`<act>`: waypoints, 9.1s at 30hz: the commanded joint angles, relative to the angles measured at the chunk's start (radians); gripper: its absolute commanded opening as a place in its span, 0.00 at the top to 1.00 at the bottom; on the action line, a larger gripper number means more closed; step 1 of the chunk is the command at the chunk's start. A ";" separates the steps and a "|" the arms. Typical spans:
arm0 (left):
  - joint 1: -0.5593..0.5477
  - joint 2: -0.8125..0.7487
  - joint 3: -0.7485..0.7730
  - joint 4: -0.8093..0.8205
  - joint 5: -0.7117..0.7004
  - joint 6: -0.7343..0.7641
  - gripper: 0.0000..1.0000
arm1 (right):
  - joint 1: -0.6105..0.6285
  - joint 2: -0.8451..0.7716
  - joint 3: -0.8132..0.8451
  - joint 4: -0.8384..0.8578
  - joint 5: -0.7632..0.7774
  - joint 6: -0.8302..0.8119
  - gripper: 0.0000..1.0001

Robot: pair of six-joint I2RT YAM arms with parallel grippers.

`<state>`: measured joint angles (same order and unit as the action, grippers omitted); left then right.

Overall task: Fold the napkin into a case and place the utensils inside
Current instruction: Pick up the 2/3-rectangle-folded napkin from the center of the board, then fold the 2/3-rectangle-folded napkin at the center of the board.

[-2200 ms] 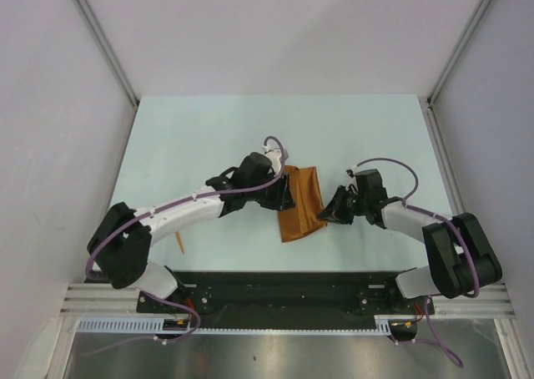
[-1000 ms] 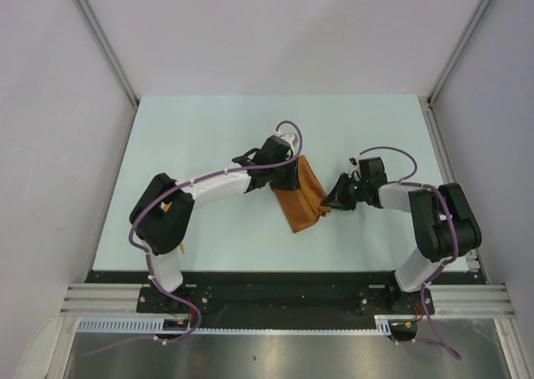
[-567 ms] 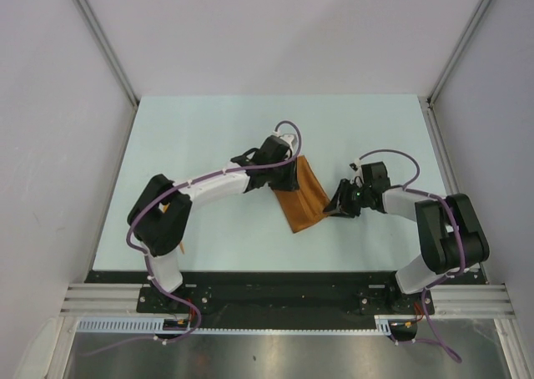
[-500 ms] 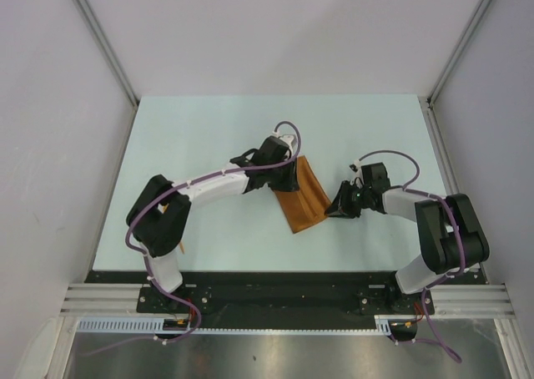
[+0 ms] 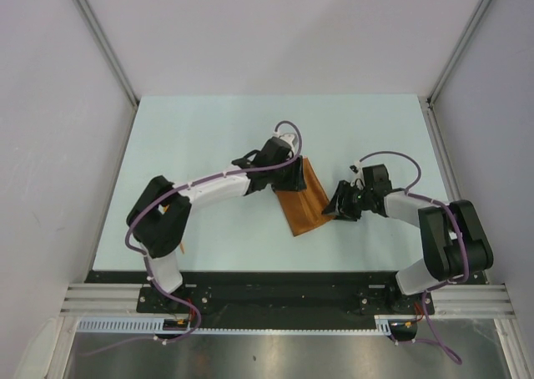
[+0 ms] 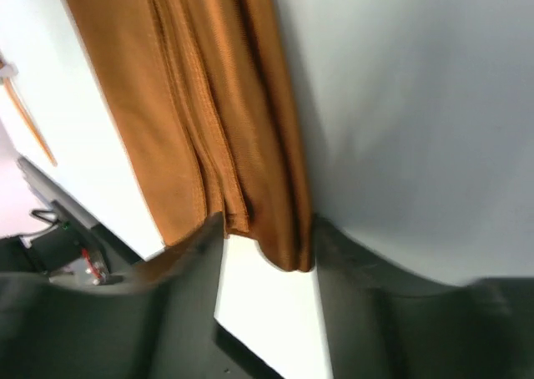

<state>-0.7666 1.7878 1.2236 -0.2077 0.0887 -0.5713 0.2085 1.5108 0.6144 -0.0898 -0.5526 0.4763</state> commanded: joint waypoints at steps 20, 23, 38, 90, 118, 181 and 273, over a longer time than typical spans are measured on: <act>-0.062 0.465 0.778 -0.562 -0.311 -0.449 0.44 | -0.029 0.009 0.082 0.022 -0.010 -0.051 0.48; -0.063 0.512 0.855 -0.604 -0.288 -0.501 0.44 | -0.024 0.011 0.047 0.079 -0.023 -0.031 0.51; -0.082 0.676 0.999 -0.703 -0.276 -0.647 0.32 | 0.022 0.042 0.010 0.171 -0.032 -0.002 0.63; 0.023 0.258 0.227 0.151 0.187 -0.285 0.92 | 0.286 -0.080 0.110 -0.005 0.177 0.142 0.94; -0.480 0.232 0.346 -0.368 -0.659 0.134 0.27 | -0.299 -0.141 0.065 -0.209 0.082 0.082 0.05; -0.453 -0.070 -0.007 -0.190 -0.708 0.060 1.00 | 0.058 0.354 0.134 0.375 -0.043 0.404 0.13; -0.267 -0.286 -0.450 0.438 -0.070 0.062 0.48 | 0.285 0.336 0.729 -0.505 0.668 0.113 1.00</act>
<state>-1.0576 1.6302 0.7864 0.2531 -0.0460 -0.5236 0.4961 1.8366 1.2995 -0.5972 0.0570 0.5697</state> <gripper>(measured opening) 0.504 0.020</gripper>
